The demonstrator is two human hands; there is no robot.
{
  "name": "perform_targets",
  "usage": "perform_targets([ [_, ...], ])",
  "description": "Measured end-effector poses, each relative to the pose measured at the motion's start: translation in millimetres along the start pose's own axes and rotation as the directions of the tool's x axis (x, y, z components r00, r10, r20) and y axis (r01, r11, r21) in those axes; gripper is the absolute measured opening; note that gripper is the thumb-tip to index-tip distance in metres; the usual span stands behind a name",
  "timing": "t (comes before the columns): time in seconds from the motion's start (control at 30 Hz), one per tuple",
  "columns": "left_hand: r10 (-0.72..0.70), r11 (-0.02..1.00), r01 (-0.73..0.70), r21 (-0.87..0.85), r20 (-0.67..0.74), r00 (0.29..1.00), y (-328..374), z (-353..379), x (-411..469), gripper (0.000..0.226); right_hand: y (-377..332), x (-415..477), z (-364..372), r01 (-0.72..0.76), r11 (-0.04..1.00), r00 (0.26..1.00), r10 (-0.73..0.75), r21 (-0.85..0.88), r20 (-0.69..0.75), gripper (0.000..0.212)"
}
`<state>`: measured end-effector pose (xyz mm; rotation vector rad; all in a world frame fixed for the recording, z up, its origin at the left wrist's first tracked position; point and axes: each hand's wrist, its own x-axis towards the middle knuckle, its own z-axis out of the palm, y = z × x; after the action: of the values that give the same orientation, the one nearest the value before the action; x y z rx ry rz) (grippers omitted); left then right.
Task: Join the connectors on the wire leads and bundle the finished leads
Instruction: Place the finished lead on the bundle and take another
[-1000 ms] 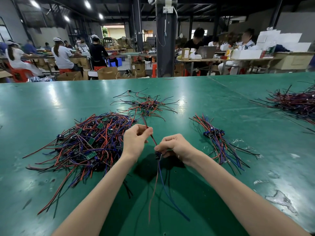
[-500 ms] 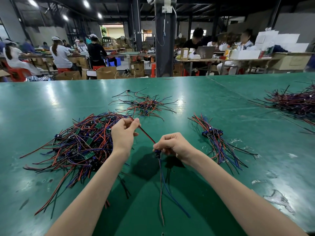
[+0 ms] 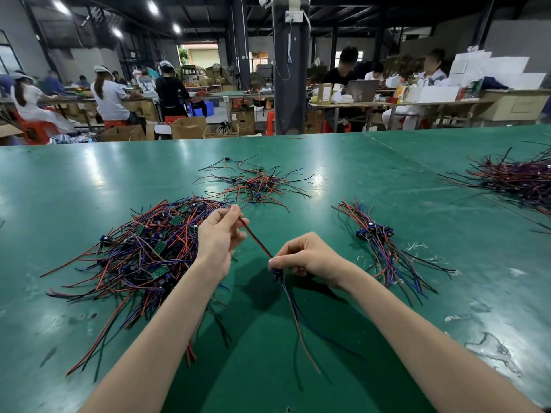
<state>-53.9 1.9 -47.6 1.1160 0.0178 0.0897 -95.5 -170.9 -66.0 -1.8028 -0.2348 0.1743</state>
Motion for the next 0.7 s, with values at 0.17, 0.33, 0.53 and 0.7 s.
perform_targets([
  [0.17, 0.446, 0.748, -0.405, 0.526, 0.053, 0.893, -3, -11, 3, 0.013, -3, -2, -3, -0.007, 1.000, 0.998, 0.006, 0.014, 0.056, 0.010],
  [0.33, 0.452, 0.743, -0.392, 0.543, 0.026, 0.892, -4, -12, 6, 0.011, -2, -2, -5, -0.006, 1.000, 0.998, 0.006, 0.000, 0.062, 0.011],
  [0.53, 0.163, 0.972, -0.137, 0.193, -0.128, 0.978, 0, -7, 9, 0.017, 0, 0, -5, -0.014, 1.000, 0.999, 0.014, 0.004, 0.037, 0.011],
  [0.7, 0.027, 0.998, -0.019, 0.062, -0.131, 0.991, 3, -5, 8, 0.019, 2, 0, -7, -0.010, 1.000, 0.999, 0.009, 0.007, 0.043, 0.011],
])
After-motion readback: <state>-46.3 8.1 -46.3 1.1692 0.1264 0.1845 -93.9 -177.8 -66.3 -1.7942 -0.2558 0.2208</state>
